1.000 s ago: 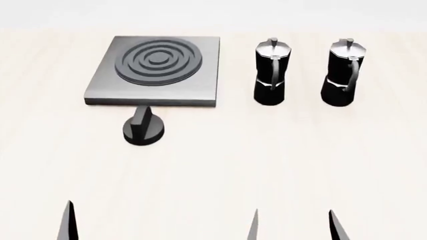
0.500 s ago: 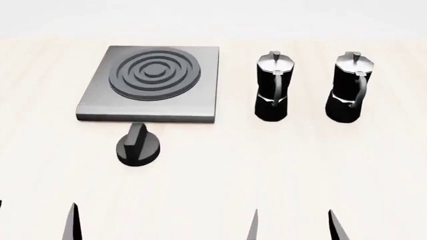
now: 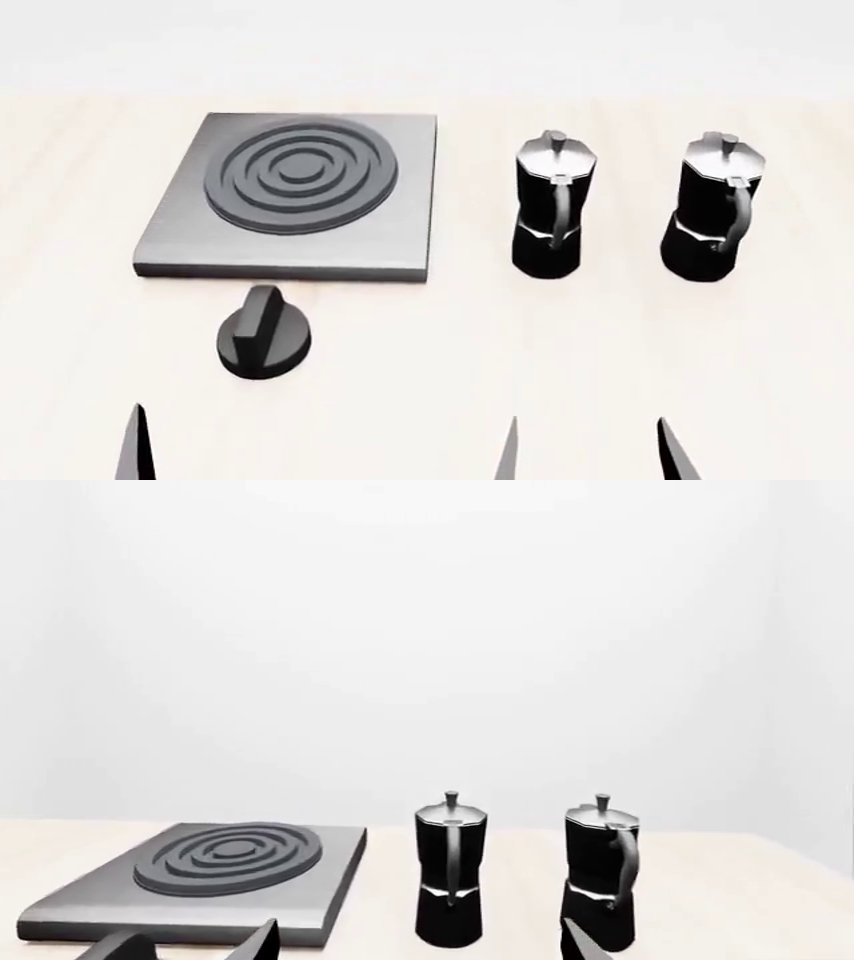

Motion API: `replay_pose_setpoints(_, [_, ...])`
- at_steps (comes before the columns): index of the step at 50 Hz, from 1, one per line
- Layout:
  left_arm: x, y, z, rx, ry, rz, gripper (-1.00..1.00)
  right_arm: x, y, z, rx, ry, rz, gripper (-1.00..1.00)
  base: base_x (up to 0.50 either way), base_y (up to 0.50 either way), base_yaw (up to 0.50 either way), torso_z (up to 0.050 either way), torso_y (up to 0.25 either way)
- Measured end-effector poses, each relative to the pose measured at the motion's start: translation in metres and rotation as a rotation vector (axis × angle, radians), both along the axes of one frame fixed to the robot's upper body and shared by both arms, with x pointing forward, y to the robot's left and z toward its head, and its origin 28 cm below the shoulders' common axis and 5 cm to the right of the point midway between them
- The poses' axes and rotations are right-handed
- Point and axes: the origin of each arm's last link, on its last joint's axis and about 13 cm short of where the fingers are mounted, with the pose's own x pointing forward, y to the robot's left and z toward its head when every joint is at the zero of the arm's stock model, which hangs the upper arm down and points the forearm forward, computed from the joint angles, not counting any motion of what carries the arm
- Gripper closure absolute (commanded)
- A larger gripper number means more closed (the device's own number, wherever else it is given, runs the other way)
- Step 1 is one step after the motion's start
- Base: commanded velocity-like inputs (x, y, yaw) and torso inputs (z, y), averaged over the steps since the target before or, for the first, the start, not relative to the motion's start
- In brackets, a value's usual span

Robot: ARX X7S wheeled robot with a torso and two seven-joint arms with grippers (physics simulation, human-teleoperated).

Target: Put both moka pots on the stove.

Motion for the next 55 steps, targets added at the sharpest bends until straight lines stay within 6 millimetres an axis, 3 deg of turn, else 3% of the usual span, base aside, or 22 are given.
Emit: replay_pose_setpoints(55, [-0.0001, -0.0043, -0.0056, 0.007, 0.016, -0.028, -1.0, 0.0017, -0.0005, -0.004, -0.007, 0.007, -0.007, -1.0, 0.18, 0.0, 0.0, 0.0, 0.0])
